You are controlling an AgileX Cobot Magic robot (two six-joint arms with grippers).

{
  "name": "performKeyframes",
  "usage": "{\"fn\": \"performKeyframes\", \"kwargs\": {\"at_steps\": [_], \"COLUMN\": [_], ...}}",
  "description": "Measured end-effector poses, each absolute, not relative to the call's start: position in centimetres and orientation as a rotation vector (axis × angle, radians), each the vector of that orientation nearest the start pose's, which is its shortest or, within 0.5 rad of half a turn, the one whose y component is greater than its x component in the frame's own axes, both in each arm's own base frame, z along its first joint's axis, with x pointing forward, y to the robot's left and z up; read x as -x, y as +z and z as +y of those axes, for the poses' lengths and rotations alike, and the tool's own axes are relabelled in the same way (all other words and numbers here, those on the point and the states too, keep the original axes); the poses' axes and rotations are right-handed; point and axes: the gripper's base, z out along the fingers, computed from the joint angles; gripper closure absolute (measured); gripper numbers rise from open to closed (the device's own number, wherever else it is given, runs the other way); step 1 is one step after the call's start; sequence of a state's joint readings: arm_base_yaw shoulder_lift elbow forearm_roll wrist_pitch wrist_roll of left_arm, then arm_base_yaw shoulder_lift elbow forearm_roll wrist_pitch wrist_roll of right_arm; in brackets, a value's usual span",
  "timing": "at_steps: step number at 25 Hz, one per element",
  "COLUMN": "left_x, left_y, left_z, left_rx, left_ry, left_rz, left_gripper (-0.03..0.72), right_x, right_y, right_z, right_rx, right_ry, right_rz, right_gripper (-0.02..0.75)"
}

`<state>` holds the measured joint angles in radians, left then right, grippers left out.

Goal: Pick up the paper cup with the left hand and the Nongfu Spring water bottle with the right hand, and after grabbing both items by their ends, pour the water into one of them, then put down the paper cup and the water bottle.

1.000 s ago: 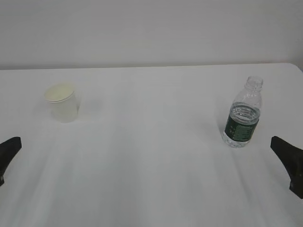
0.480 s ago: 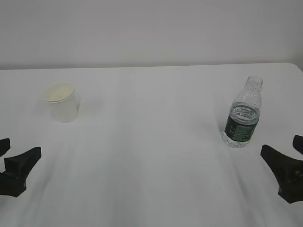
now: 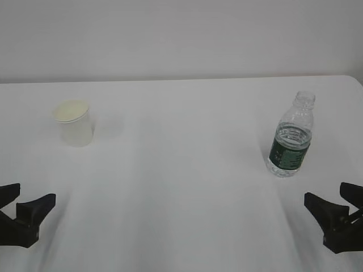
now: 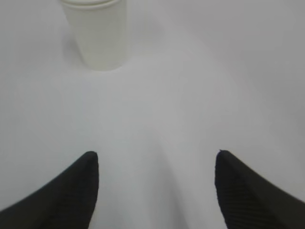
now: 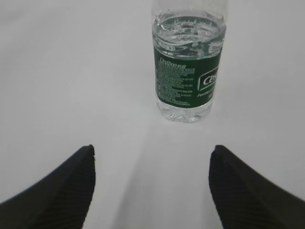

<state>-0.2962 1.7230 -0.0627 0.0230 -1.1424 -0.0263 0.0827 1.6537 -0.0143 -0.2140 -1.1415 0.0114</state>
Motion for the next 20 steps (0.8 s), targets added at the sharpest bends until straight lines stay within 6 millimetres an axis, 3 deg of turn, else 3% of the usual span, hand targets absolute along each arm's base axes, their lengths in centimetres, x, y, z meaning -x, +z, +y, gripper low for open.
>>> {"fn": "performKeyframes", "kwargs": {"at_steps": [14,20], "left_x": [-19.6,-19.7], "left_y": [11.6,11.6], "left_z": [-6.1,-6.1], "left_rx": [-0.277,-0.275], "left_ry": [-0.223,-0.223], "left_rz": [1.914,1.911], "left_gripper": [0.076,0.075], "right_x": [-18.5,-18.9], "right_y": [12.1,12.2], "right_z": [3.1,3.1], "right_rx": [0.261,0.254], "right_ry": [0.176,0.17], "right_rz": [1.914,1.901], "right_gripper": [0.166,0.109]}}
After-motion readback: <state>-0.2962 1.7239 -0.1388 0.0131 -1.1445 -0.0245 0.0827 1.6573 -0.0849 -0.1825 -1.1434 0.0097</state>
